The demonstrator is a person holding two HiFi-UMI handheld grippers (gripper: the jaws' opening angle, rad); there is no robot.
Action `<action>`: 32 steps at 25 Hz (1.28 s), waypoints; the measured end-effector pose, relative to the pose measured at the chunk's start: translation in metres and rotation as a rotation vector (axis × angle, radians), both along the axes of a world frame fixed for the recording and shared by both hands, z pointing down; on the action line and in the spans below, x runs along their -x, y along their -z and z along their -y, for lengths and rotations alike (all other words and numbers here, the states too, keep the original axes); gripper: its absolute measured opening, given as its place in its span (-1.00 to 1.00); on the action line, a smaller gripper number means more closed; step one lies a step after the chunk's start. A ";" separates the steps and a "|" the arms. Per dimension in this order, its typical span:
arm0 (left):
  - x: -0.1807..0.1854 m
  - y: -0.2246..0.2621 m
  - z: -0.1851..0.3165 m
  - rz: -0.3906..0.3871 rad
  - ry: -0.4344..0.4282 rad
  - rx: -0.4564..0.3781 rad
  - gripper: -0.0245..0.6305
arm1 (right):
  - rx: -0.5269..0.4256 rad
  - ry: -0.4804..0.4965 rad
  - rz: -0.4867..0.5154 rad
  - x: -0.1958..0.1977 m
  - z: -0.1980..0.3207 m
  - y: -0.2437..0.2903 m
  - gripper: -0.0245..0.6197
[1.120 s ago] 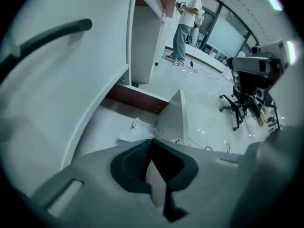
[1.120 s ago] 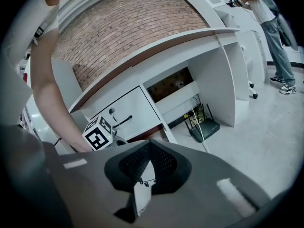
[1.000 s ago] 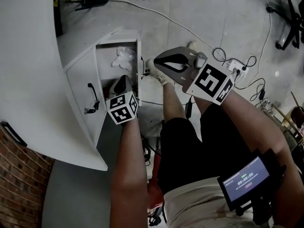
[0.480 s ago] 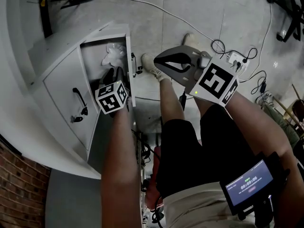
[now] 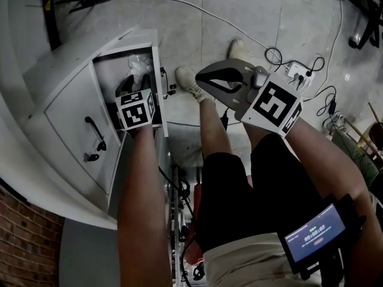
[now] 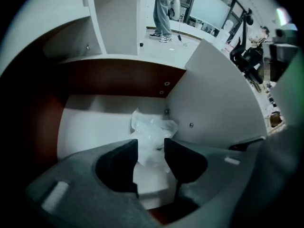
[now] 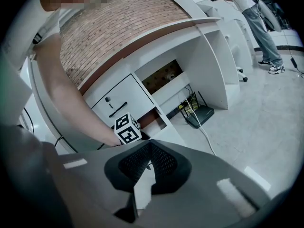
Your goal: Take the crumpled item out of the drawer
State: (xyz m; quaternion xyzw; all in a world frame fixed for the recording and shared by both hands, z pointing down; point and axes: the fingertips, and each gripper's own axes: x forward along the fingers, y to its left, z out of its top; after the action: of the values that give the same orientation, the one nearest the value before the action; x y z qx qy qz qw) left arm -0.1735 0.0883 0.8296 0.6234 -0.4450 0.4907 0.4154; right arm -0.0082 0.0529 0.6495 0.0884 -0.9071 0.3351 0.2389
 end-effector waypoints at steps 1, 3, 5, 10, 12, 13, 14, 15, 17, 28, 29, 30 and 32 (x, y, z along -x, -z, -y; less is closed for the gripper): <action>0.001 -0.003 -0.001 0.007 -0.007 0.012 -0.38 | 0.000 -0.001 -0.001 -0.001 0.000 0.000 -0.90; 0.003 -0.006 -0.002 0.019 -0.012 0.018 -0.44 | -0.003 -0.005 0.000 -0.002 0.000 0.000 -0.90; 0.007 -0.008 -0.001 0.023 -0.006 0.012 -0.54 | -0.010 -0.014 0.004 -0.002 0.001 0.001 -0.90; 0.006 -0.014 -0.007 0.018 -0.015 0.043 -0.67 | -0.003 -0.023 -0.005 -0.004 0.000 -0.002 -0.90; 0.005 -0.012 -0.009 0.019 -0.015 0.052 -0.75 | 0.002 -0.020 -0.005 -0.004 -0.002 -0.001 -0.90; 0.005 -0.010 -0.009 0.019 -0.012 0.053 -0.81 | 0.002 -0.018 -0.003 -0.003 -0.003 0.000 -0.90; 0.005 -0.008 -0.010 0.019 -0.010 0.053 -0.84 | 0.001 -0.015 -0.002 -0.002 -0.003 0.001 -0.90; 0.005 -0.006 -0.010 0.017 -0.008 0.051 -0.86 | -0.001 -0.013 0.000 -0.001 -0.004 0.002 -0.90; 0.006 0.001 -0.011 0.014 0.000 0.045 -0.88 | -0.003 -0.019 0.008 0.002 -0.004 0.006 -0.90; 0.009 0.053 -0.010 0.012 0.153 -0.053 -0.89 | -0.022 -0.016 0.024 0.013 -0.005 0.029 -0.90; 0.007 0.060 -0.009 0.001 0.184 -0.069 -0.89 | -0.025 -0.007 0.018 0.012 -0.006 0.031 -0.90; 0.005 0.067 -0.008 -0.011 0.210 -0.087 -0.89 | -0.026 -0.001 0.013 0.011 -0.008 0.033 -0.90; 0.000 0.083 -0.005 -0.031 0.248 -0.121 -0.89 | -0.029 -0.010 0.009 0.010 -0.010 0.037 -0.90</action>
State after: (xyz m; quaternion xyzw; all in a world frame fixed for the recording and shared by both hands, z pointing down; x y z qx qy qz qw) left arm -0.1732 0.0936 0.7464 0.5951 -0.5408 0.3981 0.4414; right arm -0.0184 0.0625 0.6122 0.0948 -0.9125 0.3233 0.2319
